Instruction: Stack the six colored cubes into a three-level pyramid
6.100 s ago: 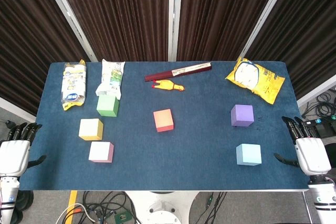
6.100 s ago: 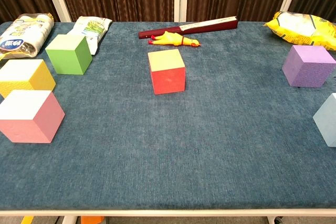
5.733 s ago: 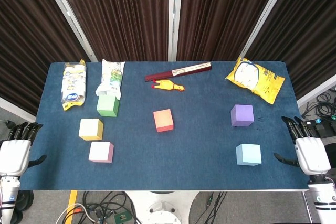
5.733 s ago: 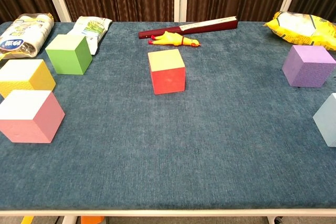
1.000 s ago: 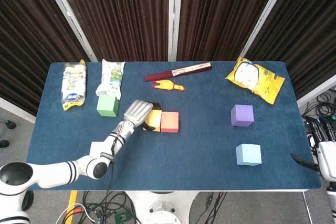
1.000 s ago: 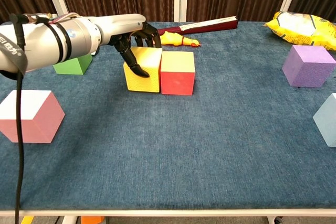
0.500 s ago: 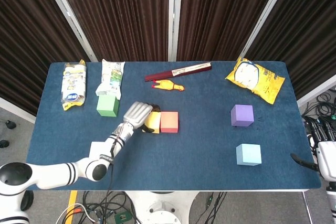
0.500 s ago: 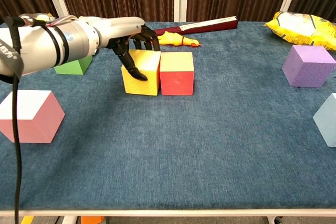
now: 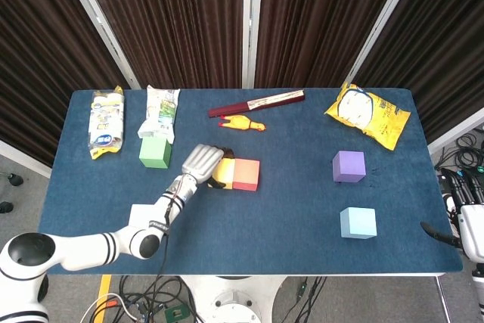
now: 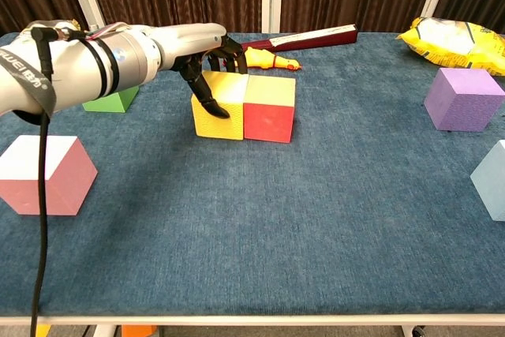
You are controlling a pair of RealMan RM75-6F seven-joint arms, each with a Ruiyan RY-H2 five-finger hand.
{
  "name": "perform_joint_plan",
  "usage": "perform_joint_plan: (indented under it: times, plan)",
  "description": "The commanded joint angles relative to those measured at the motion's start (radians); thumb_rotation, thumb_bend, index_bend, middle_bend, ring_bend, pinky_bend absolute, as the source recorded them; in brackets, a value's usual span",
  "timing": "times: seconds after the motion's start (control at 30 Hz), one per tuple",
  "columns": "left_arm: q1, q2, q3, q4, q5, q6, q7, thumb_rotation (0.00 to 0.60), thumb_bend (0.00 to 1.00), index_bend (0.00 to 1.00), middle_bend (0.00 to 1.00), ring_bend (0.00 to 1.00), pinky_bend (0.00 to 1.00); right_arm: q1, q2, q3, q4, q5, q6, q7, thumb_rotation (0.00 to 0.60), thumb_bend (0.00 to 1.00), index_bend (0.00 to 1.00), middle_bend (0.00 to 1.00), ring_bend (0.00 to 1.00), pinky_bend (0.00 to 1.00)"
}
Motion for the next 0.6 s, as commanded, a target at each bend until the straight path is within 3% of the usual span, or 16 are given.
perform_joint_plan:
  times: [0.03, 0.6]
  plan:
    - [0.0, 0.001, 0.0, 0.001, -0.002, 0.0, 0.001, 0.6, 0.21, 0.43, 0.43, 0.41, 0.54, 0.0, 0.0, 0.0, 0.0, 0.0, -0.001, 0.0, 0.6, 0.01, 0.0, 0.12, 0.05, 0.19]
    - [-0.012, -0.008, -0.004, 0.005, -0.029, 0.002, 0.025, 0.6, 0.21, 0.42, 0.43, 0.41, 0.54, -0.004, 0.001, -0.001, -0.001, -0.001, 0.002, -0.001, 0.6, 0.01, 0.0, 0.12, 0.05, 0.19]
